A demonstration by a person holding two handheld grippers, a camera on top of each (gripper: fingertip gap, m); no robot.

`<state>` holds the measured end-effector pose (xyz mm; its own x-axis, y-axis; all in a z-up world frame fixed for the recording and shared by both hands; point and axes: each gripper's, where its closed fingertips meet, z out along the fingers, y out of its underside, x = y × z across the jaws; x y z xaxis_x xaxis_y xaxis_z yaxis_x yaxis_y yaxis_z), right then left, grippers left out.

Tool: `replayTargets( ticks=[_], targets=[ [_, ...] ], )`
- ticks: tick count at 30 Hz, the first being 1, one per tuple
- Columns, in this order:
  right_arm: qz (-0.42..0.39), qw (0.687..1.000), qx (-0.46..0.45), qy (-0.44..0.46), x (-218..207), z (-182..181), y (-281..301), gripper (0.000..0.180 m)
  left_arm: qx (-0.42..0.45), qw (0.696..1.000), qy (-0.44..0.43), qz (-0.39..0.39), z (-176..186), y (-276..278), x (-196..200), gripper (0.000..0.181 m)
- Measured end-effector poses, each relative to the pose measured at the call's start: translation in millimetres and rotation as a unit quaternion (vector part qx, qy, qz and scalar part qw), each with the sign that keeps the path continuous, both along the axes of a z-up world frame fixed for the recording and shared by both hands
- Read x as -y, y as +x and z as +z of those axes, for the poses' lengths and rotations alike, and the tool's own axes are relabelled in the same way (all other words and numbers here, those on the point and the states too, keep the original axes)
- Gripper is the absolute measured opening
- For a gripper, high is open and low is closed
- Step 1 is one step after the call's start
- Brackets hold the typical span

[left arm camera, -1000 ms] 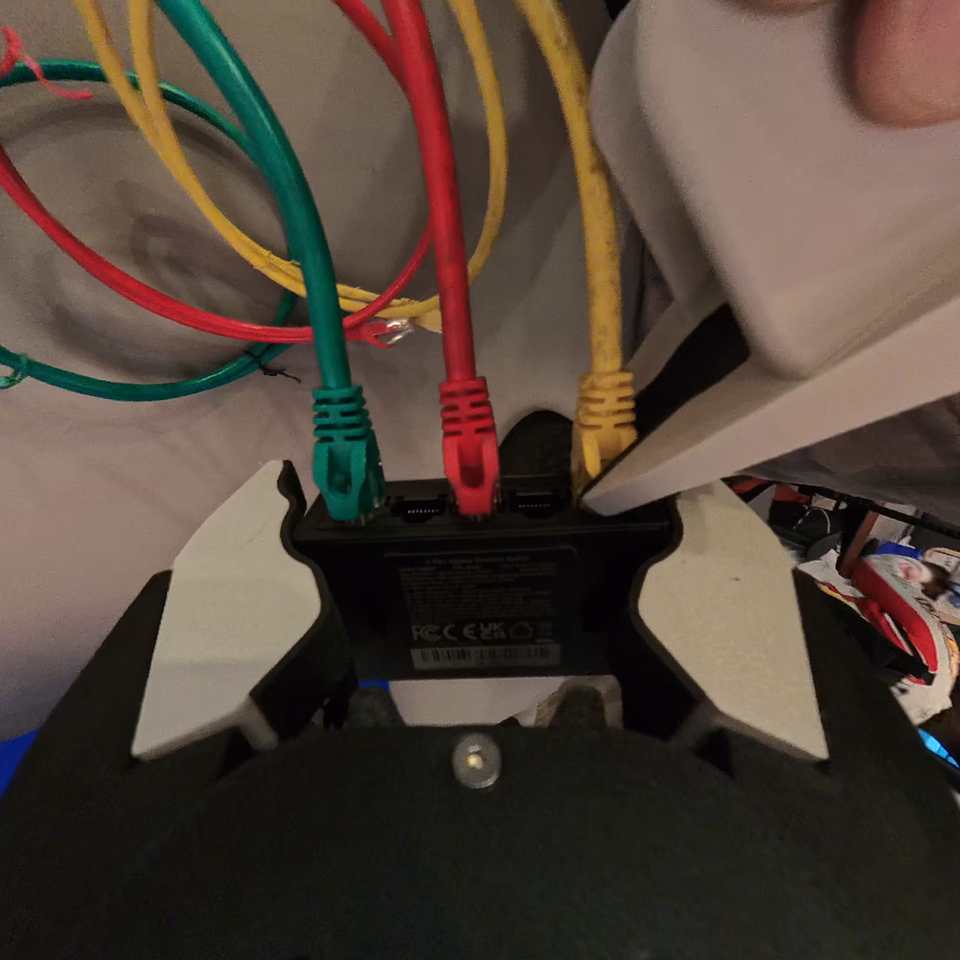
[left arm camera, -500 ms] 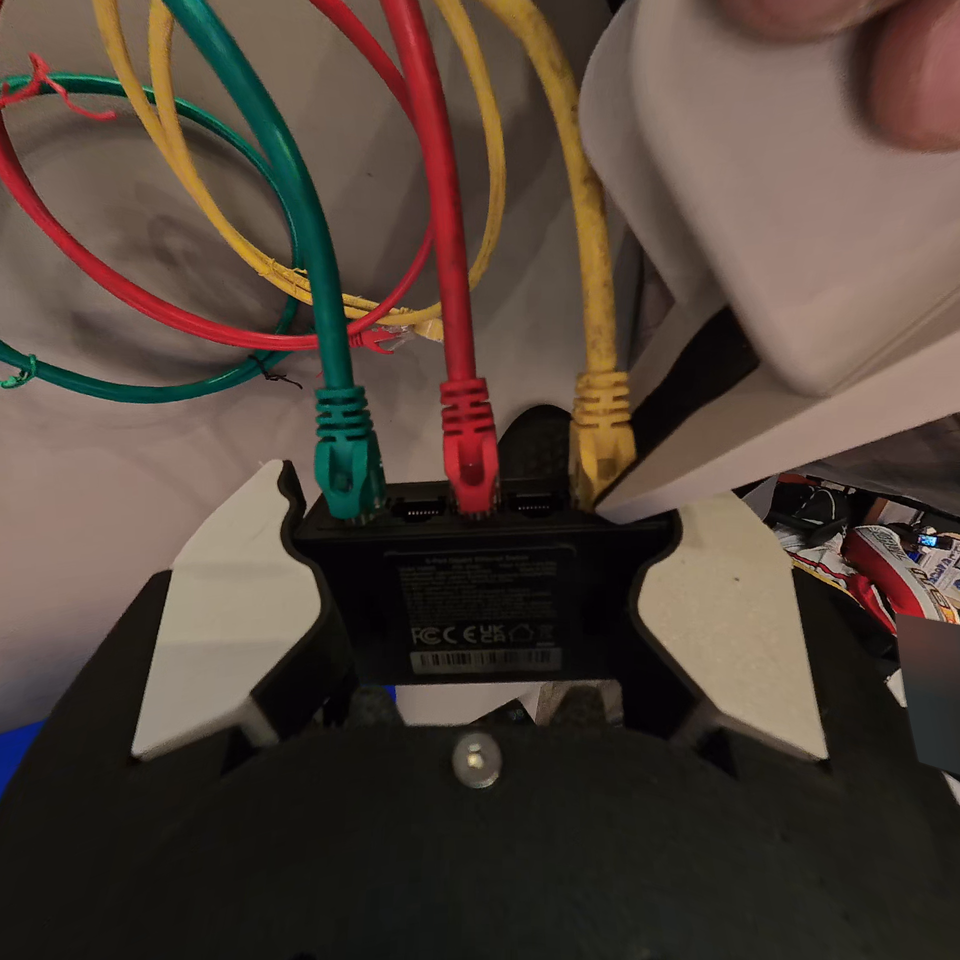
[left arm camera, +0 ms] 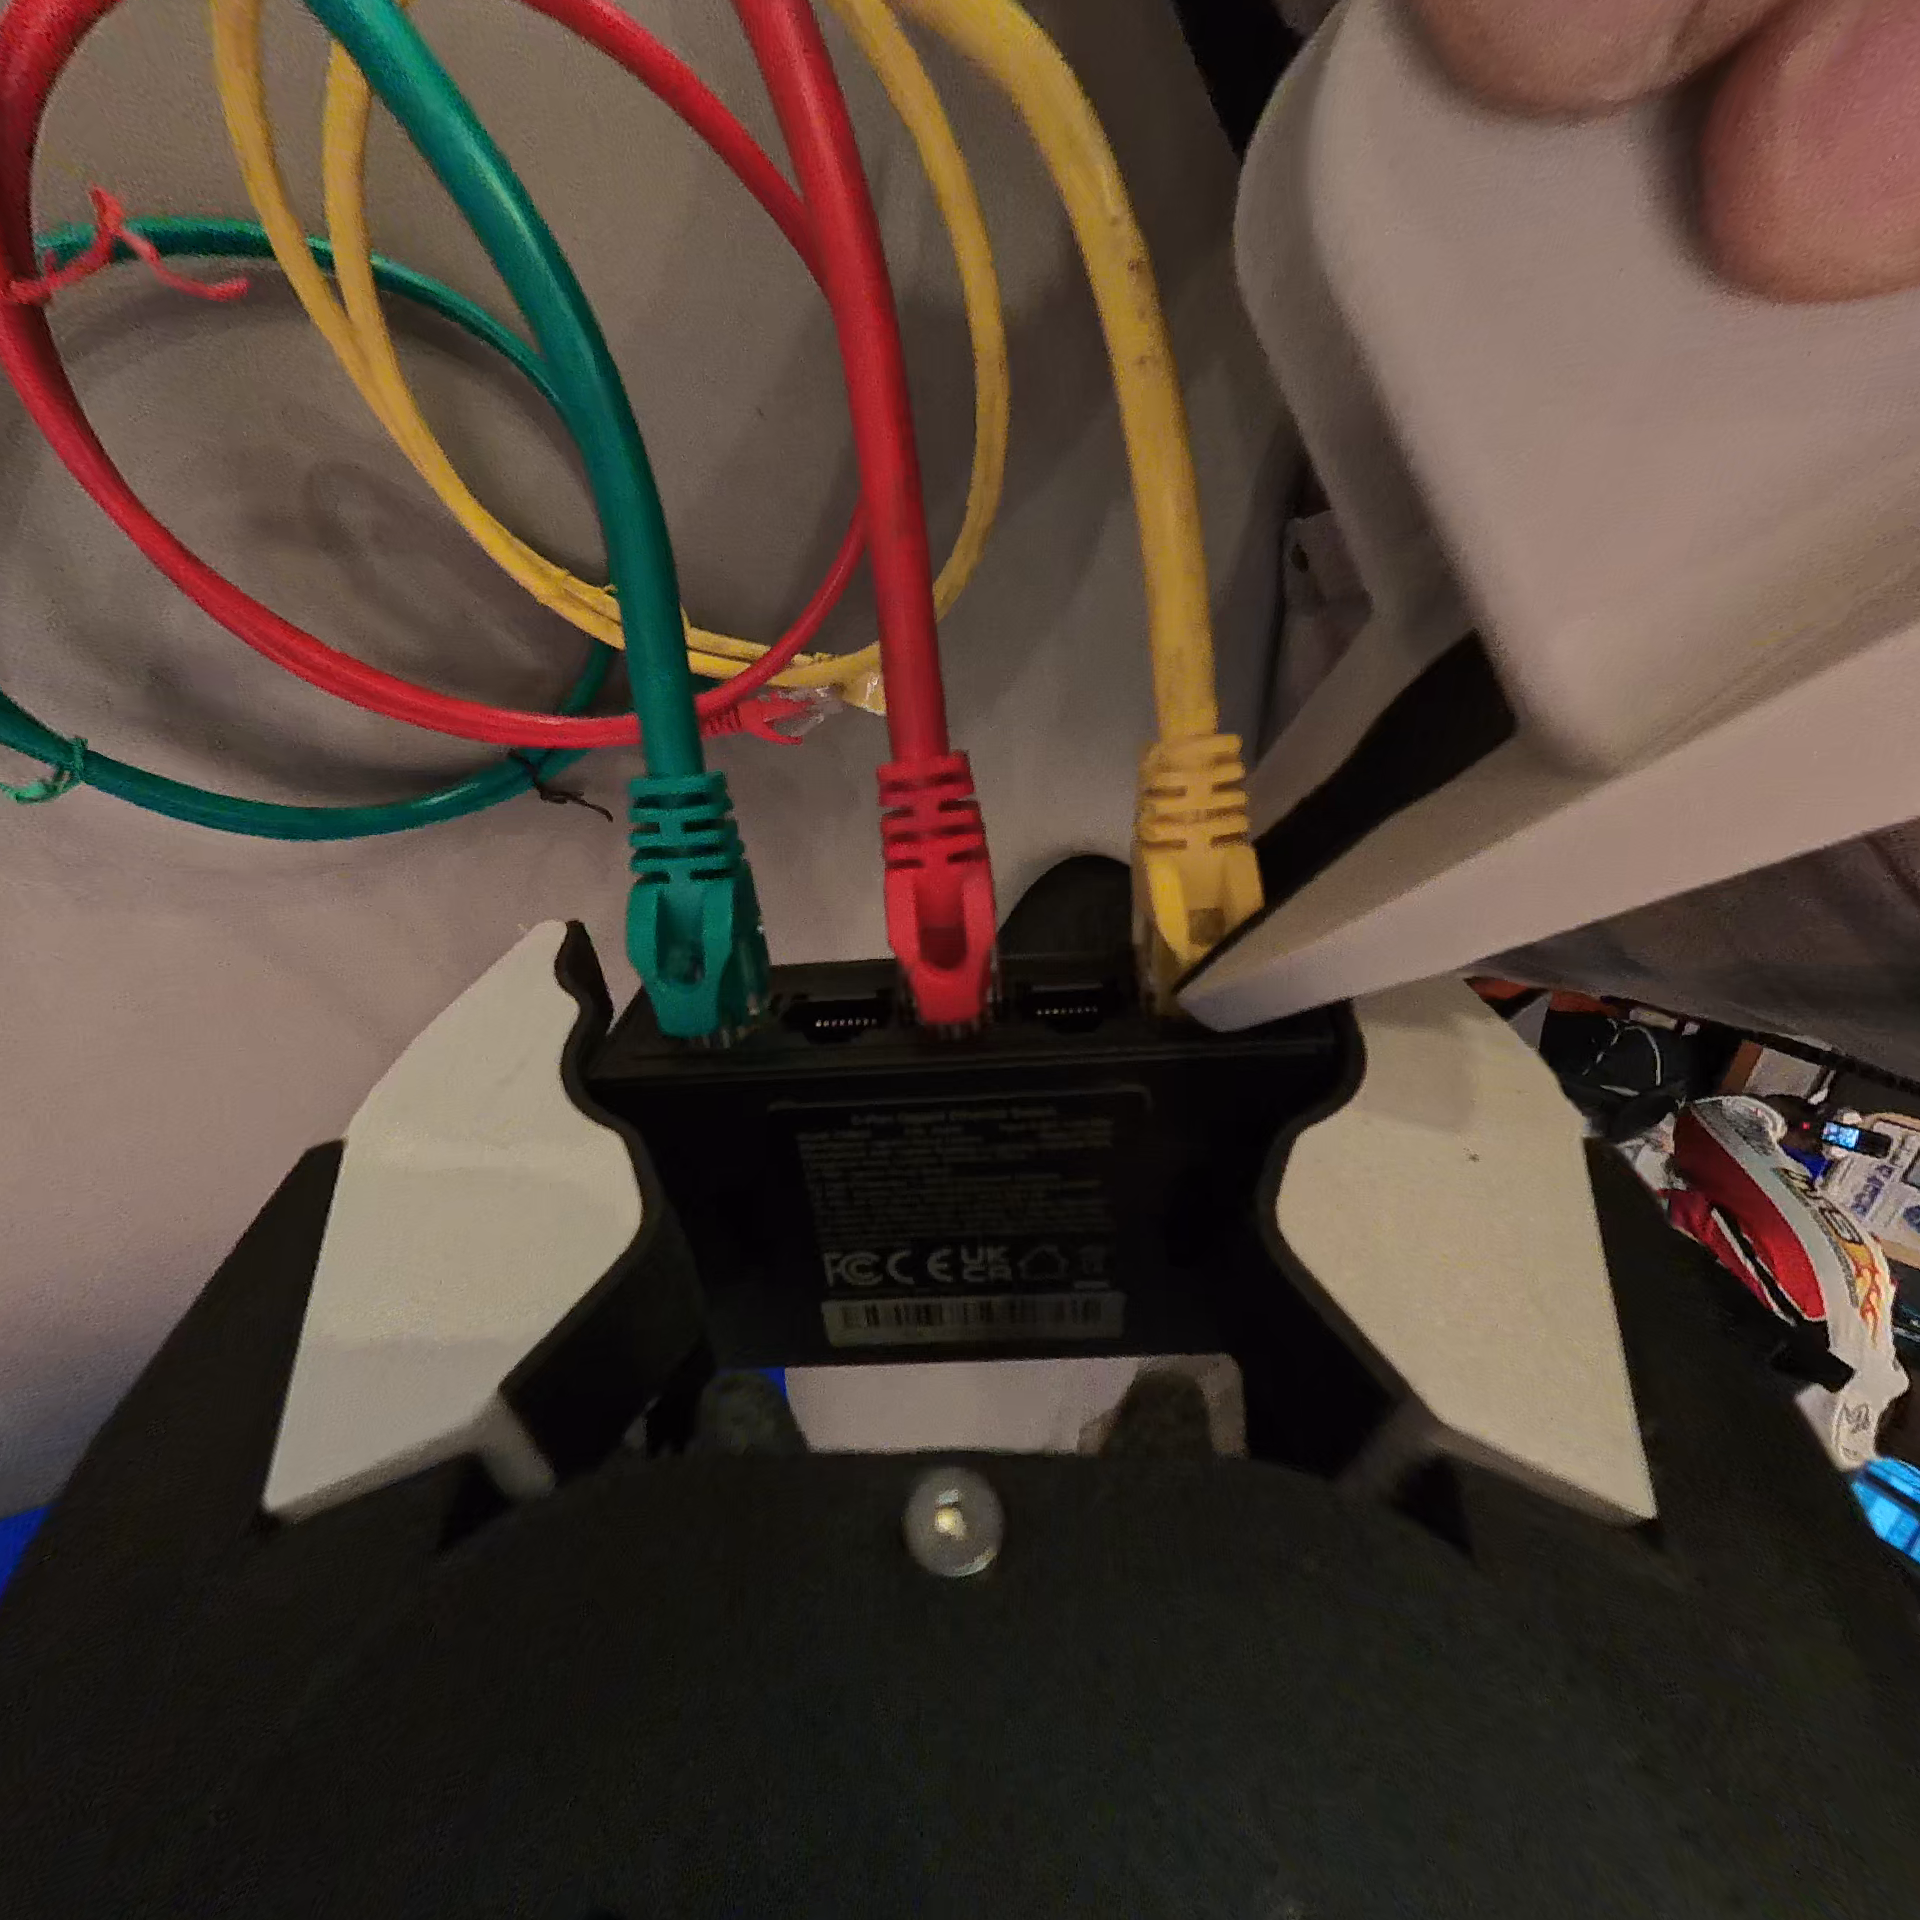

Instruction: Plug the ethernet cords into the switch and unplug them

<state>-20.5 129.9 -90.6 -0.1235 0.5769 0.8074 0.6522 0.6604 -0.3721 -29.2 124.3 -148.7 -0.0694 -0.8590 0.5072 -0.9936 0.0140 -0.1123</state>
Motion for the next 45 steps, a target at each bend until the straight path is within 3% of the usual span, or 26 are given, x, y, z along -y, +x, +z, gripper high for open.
replayTargets(
  ticks=[10, 12, 15, 28, 36, 45],
  targets=[
    [-0.008, 1.000, -0.007, 0.006, 2.5, 11.1, 6.7, 0.010, 0.040, 0.999, -0.007, 0.012, 9.8, 10.5, 3.8, 0.128],
    [-0.034, 0.999, -0.010, 0.006, -9.6, 13.7, 22.1, 0.010, -0.003, 0.999, 0.039, -0.025, 0.8, -9.4, -4.6, 0.127],
    [-0.043, 0.998, -0.041, -0.018, -18.2, 26.4, 51.8, 0.009, 0.004, 1.000, 0.006, 0.011, -4.3, -18.9, 6.2, 0.128],
    [-0.108, 0.985, -0.133, -0.024, -36.1, 68.0, 110.3, 0.010, 0.077, 0.990, 0.101, 0.059, -5.5, -11.3, -20.9, 0.127],
    [-0.158, 0.977, -0.142, -0.023, -50.8, 70.8, 142.2, 0.010, 0.097, 0.981, 0.146, 0.088, -47.5, -3.3, -29.6, 0.127],
    [-0.197, 0.976, -0.078, -0.059, -57.0, 41.0, 166.4, 0.011, 0.134, 0.975, 0.144, 0.099, -82.8, 6.1, -27.2, 0.127]
  ],
)
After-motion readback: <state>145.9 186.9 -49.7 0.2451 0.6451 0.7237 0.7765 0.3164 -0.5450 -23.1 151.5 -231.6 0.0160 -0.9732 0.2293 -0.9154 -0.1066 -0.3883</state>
